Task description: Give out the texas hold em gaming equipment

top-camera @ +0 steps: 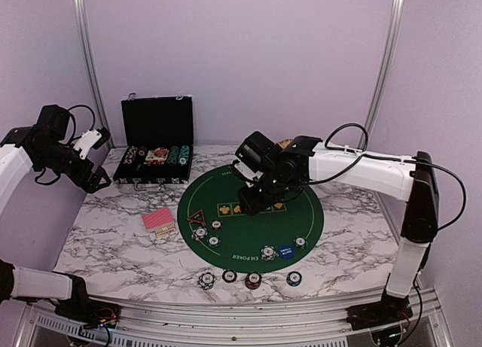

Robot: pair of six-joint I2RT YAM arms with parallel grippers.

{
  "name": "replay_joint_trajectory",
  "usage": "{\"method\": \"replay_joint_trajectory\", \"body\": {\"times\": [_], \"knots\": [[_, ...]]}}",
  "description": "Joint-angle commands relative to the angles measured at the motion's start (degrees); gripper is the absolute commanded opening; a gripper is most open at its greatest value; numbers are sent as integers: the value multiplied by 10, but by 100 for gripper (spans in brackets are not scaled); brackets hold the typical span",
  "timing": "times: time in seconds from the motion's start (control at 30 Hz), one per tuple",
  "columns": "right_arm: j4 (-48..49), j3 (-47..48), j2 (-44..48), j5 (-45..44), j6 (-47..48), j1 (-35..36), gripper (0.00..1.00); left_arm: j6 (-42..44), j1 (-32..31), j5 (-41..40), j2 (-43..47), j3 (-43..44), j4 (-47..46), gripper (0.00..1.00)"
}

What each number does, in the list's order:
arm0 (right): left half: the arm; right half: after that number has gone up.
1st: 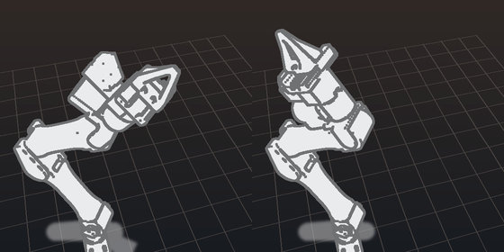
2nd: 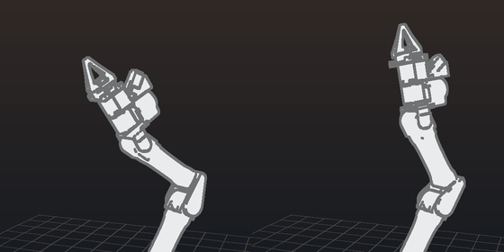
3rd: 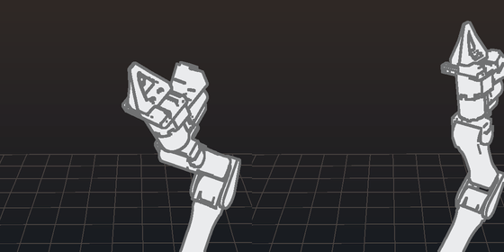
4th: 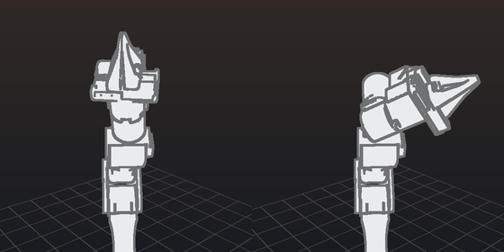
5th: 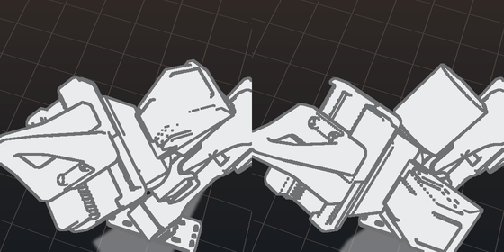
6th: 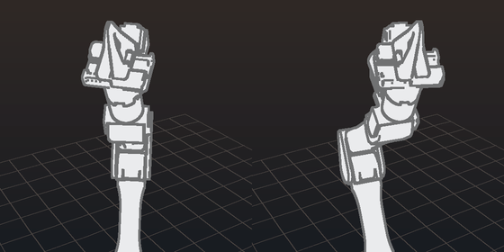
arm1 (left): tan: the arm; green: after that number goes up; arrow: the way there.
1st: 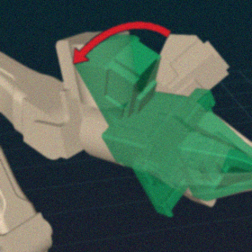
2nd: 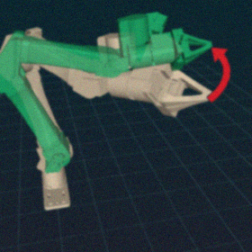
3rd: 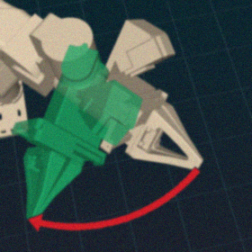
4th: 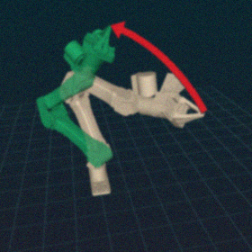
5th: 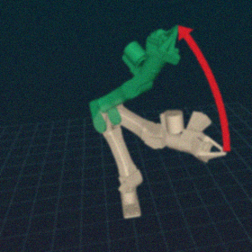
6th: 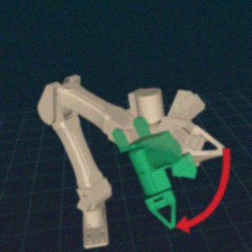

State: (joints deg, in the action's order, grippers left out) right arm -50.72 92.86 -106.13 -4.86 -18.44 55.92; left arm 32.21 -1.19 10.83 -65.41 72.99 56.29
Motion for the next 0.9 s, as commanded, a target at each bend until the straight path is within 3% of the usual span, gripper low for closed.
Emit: {"method": "replay_joint_trajectory", "body": {"times": [0.0,0.23,0.57,0.87], "knots": [[8,49,-49,-21,45,-72,16,3,-1,-10,12,1,14,99],[36,129,-145,3,64,-149,16,-1,-1,-8,10,0,15,99],[25,288,-301,13,58,-173,16,1,0,-10,5,-1,14,99],[27,323,-358,31,53,-184,16,3,0,-13,2,0,14,99]]}}
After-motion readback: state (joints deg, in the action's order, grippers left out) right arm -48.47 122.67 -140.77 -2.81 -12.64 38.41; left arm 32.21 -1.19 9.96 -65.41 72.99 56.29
